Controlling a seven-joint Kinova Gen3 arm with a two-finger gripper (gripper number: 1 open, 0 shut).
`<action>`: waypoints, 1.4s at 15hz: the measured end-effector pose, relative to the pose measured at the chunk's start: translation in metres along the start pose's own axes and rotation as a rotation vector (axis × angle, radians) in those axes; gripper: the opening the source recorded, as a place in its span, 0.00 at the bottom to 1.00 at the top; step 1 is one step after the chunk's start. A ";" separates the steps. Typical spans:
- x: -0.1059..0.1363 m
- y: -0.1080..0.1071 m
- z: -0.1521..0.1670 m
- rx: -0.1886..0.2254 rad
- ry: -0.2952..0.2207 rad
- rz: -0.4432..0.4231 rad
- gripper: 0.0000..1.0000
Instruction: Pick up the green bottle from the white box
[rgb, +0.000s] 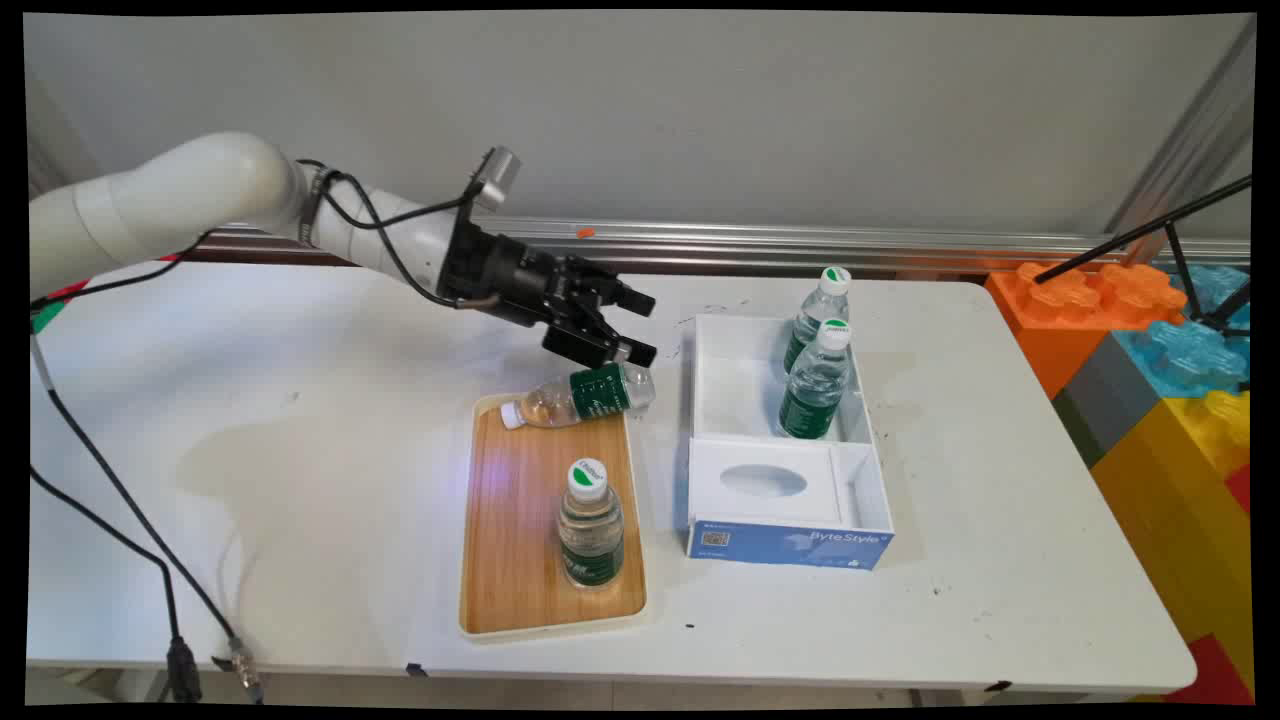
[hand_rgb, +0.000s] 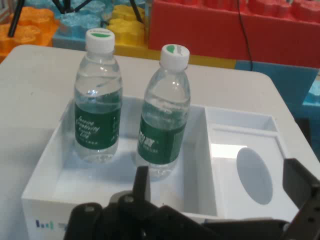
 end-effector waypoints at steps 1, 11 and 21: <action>0.000 0.001 0.006 -0.003 0.006 0.002 1.00; -0.007 0.006 0.058 -0.022 0.034 0.018 1.00; -0.014 -0.003 0.108 -0.015 0.052 0.034 1.00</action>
